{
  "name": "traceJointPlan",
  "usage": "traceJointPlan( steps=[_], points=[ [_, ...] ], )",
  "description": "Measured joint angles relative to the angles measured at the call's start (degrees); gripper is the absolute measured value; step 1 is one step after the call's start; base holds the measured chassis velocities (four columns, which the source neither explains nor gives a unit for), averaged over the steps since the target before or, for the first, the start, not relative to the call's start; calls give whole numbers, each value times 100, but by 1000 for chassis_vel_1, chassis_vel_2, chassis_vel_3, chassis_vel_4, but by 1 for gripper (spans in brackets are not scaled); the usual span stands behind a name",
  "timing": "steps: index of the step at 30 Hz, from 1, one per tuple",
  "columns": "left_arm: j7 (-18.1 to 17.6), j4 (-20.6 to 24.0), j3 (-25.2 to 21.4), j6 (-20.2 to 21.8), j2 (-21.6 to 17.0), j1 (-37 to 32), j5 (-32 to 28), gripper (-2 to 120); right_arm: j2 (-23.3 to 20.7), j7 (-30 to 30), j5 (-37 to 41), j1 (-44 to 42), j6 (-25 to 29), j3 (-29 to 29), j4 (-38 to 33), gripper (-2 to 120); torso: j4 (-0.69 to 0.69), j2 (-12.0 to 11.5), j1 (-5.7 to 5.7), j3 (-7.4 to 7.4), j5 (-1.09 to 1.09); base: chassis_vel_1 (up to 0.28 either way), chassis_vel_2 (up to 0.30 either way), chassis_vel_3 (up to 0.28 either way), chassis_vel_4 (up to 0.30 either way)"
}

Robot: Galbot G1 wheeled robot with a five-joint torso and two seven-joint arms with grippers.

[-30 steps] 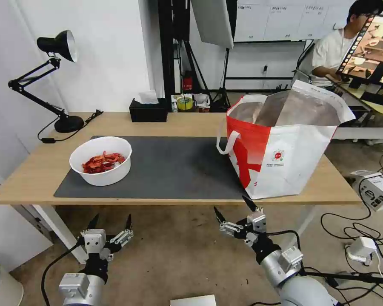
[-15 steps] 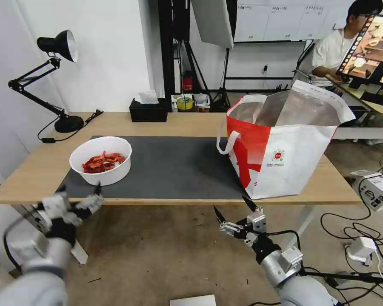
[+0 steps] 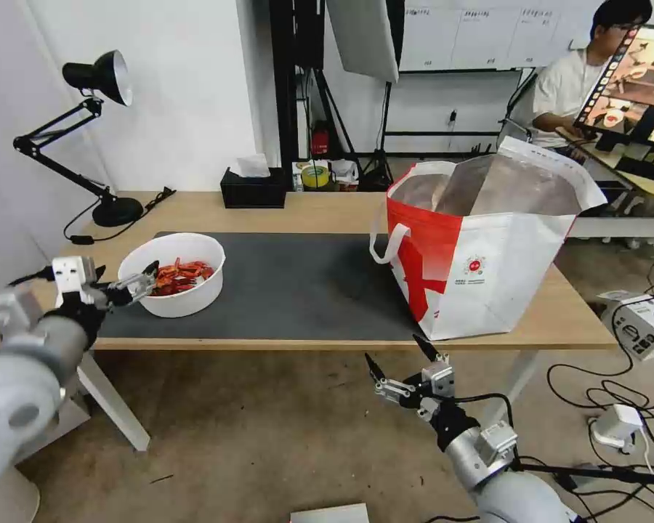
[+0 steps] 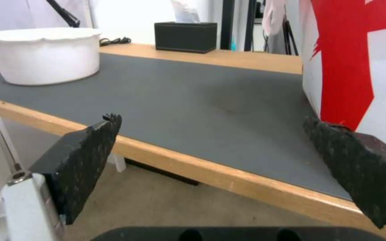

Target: Pick up the trash from the table and place it into the takeout bag.

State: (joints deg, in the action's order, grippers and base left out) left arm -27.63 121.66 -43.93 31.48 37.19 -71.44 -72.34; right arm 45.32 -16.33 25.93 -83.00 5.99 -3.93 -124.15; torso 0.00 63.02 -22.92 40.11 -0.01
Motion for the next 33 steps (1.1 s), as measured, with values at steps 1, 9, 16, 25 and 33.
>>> traceJointPlan(
  steps=[1,9,16,25,33],
  points=[
    [-14,-152,59,104,-77,156,-112,100,0,-1,0,0,0,0,0,100,0,0,0,0,1,0,0,0,0],
    [-75,-921,492,579,-318,821,-618,100,0,-1,0,0,0,0,0,100,1,0,0,0,0,0,0,0,0],
    [-189,-1330,796,806,-292,1287,-1087,100,0,0,0,0,0,0,0,100,2,0,0,0,1,0,0,0,0],
    [-764,-1917,1576,1092,-171,2239,-1407,100,0,-1,1,0,0,0,0,100,0,0,0,-1,2,0,0,0,0],
    [-1078,-2250,1941,1093,-60,2592,-1580,100,0,-1,1,0,0,0,0,100,1,0,0,0,1,0,0,0,0]
  ],
)
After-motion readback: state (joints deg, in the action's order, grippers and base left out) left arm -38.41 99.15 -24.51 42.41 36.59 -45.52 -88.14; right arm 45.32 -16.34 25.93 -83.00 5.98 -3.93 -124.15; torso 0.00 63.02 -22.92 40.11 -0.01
